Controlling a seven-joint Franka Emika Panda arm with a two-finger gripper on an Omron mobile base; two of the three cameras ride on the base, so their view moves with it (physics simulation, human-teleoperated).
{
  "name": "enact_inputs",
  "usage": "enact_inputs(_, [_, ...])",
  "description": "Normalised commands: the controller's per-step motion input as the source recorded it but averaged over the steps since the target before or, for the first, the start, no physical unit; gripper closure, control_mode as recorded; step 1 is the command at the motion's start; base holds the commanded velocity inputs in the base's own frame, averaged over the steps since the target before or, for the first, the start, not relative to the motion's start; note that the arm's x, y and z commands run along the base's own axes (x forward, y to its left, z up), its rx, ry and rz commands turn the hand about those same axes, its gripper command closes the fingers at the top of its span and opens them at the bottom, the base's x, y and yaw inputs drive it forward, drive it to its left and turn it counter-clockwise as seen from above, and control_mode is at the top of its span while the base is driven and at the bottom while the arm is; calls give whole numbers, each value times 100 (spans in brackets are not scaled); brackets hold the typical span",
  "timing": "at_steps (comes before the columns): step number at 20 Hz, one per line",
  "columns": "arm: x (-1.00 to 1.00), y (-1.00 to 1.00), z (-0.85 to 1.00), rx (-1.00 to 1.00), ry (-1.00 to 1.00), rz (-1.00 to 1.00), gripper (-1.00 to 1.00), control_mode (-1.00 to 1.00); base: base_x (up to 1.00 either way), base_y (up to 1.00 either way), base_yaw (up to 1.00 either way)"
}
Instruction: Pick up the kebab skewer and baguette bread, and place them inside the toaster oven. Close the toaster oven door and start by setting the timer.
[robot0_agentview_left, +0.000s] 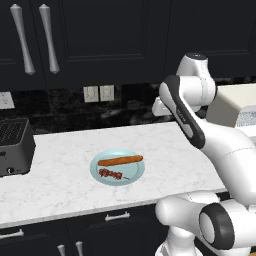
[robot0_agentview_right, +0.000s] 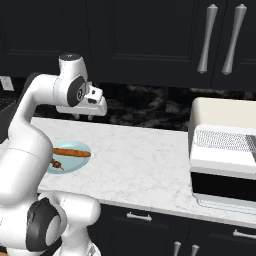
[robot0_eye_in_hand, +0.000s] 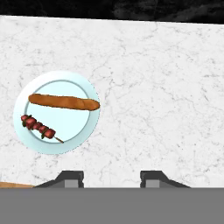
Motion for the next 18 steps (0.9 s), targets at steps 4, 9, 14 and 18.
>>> enact_inputs(4, [0,0,0,0,0,0,-100,100,0,0,0])
enact_inputs(9, [0,0,0,0,0,0,-100,100,0,0,0])
enact_inputs(14, [0,0,0,0,0,0,-100,100,-3,-19,0])
enact_inputs(18, [0,0,0,0,0,0,-100,100,0,-85,0])
